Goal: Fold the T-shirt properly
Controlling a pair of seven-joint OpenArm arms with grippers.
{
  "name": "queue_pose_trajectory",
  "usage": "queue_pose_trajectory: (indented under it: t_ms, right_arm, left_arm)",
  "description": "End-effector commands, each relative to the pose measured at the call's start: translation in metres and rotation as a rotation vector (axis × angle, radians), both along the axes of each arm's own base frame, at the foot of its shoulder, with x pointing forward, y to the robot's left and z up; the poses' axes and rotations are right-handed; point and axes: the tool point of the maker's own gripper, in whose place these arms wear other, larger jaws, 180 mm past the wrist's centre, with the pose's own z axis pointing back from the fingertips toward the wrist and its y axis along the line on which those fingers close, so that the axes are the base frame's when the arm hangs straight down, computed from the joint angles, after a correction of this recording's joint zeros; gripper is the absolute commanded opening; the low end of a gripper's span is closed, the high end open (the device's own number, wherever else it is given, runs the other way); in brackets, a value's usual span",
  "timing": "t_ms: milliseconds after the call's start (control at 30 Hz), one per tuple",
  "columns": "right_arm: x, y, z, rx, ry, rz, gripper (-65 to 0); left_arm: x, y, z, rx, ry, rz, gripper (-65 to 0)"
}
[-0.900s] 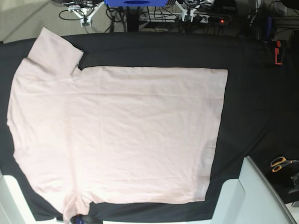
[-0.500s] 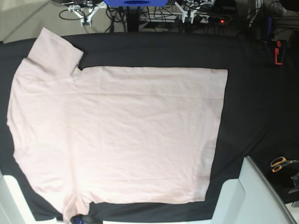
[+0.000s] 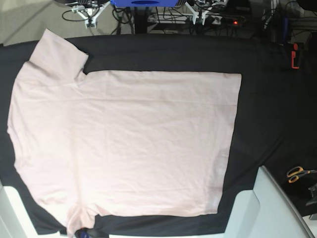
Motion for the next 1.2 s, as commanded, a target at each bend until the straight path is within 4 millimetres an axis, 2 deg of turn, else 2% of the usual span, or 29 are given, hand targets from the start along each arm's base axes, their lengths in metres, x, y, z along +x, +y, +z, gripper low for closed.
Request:
queue_pose_trajectory:
  t_ms: [0,167,233,267,367,433,500,600,667,867,967,1033,1100,1167]
  right_arm:
    - [-0.002,0.002,0.0,0.007,0.003,-0.002,-55.2]
    - [-0.003,0.002,0.0,0.007,0.009,0.004,-56.6]
    - [-0.003,0.002,0.0,0.007,0.01,0.004,-65.0]
    - [-0.004,0.002,0.0,0.007,0.015,0.003,-65.0]
    - [-0.024,0.001,0.002,0.005,0.084,-0.002,-64.7]
    - [-0.033,-0.002,0.004,-0.001,0.089,-0.002,-65.0]
    - [-0.047,-0.005,0.008,-0.009,0.078,-0.001,-65.0]
    - [-0.053,-0.01,0.02,-0.021,0.049,0.0,-65.0]
    - [-0.05,-0.015,0.035,-0.034,0.024,-0.014,-65.0]
    - [-0.013,-0.075,0.11,-0.167,-0.102,-0.153,-65.0]
    - [0.0,-0.084,0.145,-0.195,-0.157,-0.141,-65.0]
    - [0.012,-0.093,0.171,-0.223,-0.218,-0.144,-65.0]
    - [0.031,-0.096,0.193,-0.218,-0.304,-0.159,-65.0]
    - [0.057,-0.091,0.213,-0.149,-0.404,-0.169,-65.0]
  left_arm:
    - [-0.009,0.003,0.001,0.008,0.013,0.0,-65.0]
    - [-0.008,0.002,0.003,0.007,-0.021,-0.003,-65.0]
    - [-0.007,0.006,0.006,0.012,-0.042,-0.007,-65.0]
    - [-0.008,0.01,0.008,0.019,-0.053,-0.01,-65.0]
    - [-0.009,0.016,0.017,0.026,-0.106,-0.022,-65.0]
    - [-0.009,0.032,0.028,0.05,-0.144,-0.042,-65.0]
    - [-0.011,0.039,0.039,0.059,-0.181,-0.057,-65.0]
    - [-0.01,0.054,0.055,0.079,-0.226,-0.087,-65.0]
    - [-0.009,0.057,0.065,0.082,-0.252,-0.102,-65.0]
    - [-0.001,0.05,0.098,0.067,-0.346,-0.132,-65.0]
    - [0.009,0.049,0.119,0.063,-0.403,-0.158,-65.0]
    - [0.024,0.046,0.139,0.056,-0.467,-0.177,-65.0]
    - [0.04,0.041,0.161,0.047,-0.535,-0.193,-65.0]
    - [0.061,0.031,0.186,0.032,-0.616,-0.203,-65.0]
